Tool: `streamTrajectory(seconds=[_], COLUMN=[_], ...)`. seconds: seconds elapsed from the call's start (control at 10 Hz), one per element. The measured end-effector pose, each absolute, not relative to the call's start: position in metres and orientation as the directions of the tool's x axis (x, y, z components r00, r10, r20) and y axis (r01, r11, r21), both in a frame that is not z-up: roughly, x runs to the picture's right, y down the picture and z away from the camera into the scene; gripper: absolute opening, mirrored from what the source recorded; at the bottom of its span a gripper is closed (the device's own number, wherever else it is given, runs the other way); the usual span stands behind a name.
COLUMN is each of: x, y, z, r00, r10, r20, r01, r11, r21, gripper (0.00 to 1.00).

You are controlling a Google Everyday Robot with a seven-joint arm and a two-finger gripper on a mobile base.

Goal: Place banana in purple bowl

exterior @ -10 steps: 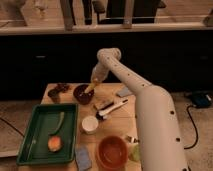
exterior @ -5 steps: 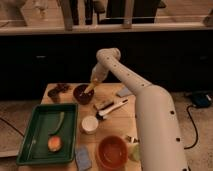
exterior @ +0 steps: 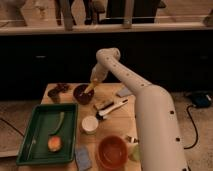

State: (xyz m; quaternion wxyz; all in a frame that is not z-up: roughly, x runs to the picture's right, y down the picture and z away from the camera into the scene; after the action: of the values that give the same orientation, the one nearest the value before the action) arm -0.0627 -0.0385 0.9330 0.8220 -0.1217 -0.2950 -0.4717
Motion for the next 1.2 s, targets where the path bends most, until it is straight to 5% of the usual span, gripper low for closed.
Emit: streamTrajectory(seconds=[1.2], x=[-0.118], y=[-0.017], z=[0.912], r00=[0.164], r10=[-0.735], r20=[0.658], r01=[0.902], r11=[0.382], r21=[0.202], gripper=[0.0])
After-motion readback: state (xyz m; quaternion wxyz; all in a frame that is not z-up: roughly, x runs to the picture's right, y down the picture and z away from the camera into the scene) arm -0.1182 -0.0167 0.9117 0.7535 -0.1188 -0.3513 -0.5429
